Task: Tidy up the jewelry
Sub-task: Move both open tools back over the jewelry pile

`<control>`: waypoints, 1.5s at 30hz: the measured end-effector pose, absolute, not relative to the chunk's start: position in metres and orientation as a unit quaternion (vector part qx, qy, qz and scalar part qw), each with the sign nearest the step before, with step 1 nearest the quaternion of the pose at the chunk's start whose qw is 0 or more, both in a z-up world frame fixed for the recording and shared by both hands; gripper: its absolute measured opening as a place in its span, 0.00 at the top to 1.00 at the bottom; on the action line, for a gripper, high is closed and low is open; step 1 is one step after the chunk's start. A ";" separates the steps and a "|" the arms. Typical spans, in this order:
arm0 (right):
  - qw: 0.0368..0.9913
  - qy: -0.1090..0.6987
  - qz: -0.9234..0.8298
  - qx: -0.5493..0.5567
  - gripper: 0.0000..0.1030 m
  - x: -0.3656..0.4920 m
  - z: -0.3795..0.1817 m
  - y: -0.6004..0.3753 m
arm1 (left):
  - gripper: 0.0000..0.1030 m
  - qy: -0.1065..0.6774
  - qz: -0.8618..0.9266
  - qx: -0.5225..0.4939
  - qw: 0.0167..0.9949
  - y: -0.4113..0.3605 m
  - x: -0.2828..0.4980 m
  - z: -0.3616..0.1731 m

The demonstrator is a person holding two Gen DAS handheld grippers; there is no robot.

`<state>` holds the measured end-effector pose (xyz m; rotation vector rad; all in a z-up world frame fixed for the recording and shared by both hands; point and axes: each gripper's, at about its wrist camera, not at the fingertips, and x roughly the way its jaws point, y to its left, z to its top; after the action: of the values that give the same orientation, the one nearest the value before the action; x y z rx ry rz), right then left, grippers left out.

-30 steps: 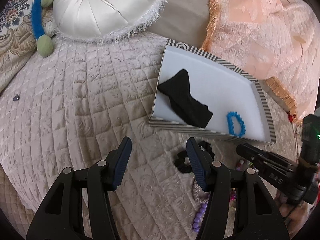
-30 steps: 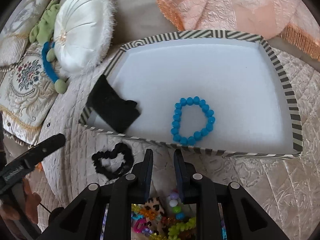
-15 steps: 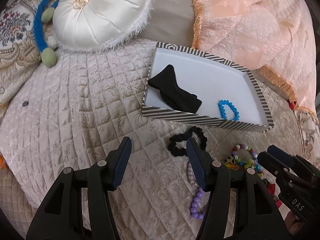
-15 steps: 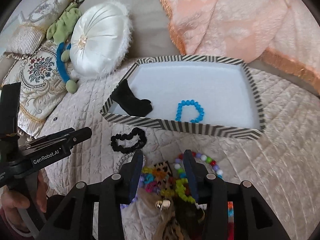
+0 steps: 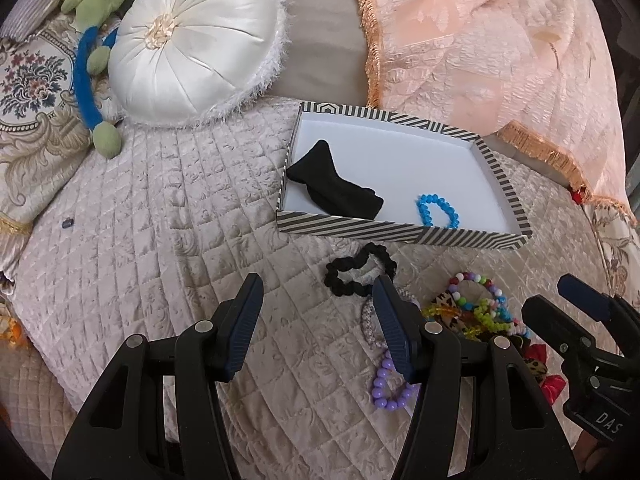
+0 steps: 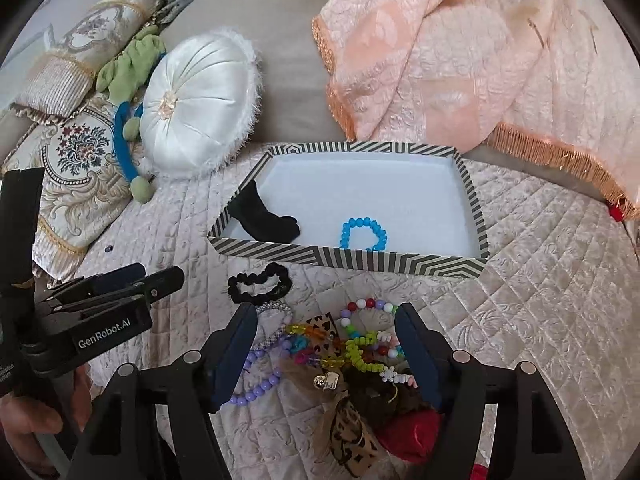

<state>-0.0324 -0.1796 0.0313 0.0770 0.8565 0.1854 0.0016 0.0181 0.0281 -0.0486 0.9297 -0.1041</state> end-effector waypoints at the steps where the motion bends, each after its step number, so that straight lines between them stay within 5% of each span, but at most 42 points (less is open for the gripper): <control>1: 0.906 0.413 0.089 0.037 0.33 -0.034 0.032 -0.180 | 0.45 0.447 -0.051 -0.022 0.893 0.017 0.000 0.028; 21: 0.909 0.410 0.060 0.045 0.33 -0.058 0.035 -0.213 | 0.45 0.454 -0.055 -0.007 0.889 0.007 -0.008 0.020; 40: 0.885 0.448 0.102 0.075 0.34 -0.048 0.011 -0.270 | 0.39 0.537 -0.104 -0.106 0.831 0.027 0.048 -0.027; 45: 0.864 0.483 0.117 0.079 0.48 -0.017 -0.006 -0.271 | 0.38 0.555 -0.108 -0.104 0.818 0.019 0.068 -0.039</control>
<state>-0.0174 -0.2707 -0.0058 0.1665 1.0119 0.2462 0.0676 0.0191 -0.0387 -0.2219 1.1822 -0.2298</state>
